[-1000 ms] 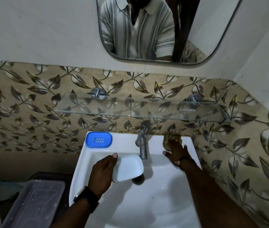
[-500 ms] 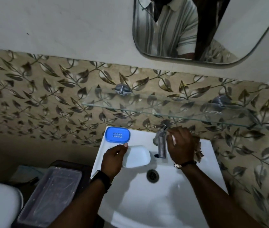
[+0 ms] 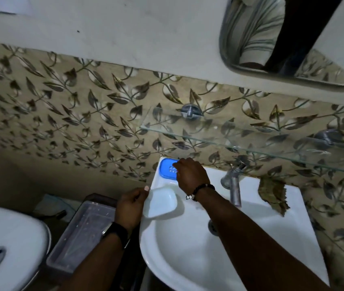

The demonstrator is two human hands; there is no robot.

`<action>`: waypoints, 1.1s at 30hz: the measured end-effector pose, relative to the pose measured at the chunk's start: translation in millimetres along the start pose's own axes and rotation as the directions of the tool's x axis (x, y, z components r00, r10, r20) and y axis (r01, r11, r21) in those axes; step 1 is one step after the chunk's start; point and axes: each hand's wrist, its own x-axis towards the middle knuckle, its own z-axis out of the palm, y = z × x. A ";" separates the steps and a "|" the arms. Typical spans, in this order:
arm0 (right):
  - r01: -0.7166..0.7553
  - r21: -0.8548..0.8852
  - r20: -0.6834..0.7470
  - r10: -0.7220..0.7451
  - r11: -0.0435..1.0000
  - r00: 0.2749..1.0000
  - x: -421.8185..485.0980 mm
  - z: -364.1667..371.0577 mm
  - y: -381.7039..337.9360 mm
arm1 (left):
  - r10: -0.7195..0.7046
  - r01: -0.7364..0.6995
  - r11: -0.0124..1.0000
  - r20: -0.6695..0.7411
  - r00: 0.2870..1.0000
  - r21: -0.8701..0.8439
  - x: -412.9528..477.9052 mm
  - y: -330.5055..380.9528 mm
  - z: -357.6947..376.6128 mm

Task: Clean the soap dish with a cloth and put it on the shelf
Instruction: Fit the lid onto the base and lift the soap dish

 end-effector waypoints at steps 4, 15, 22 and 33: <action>-0.047 -0.174 0.241 0.089 0.984 0.966 11.1 20.5 3.3 | -0.015 0.015 1.000 -0.002 1.000 0.018 2.8 -6.7 -11.5; -0.039 -0.261 0.149 0.080 0.964 0.986 -2.2 34.0 -2.0 | -0.058 0.059 0.997 0.031 0.998 -0.055 10.8 1.8 -11.6; -0.041 0.109 -0.382 0.080 0.993 0.921 -16.0 -7.7 9.2 | -0.054 0.062 0.990 0.067 0.996 -0.124 21.2 18.6 -0.8; -0.032 0.633 -0.129 0.147 0.774 0.981 -88.9 -61.8 14.5 | -0.041 0.074 0.986 0.206 0.978 -0.152 0.8 57.6 43.1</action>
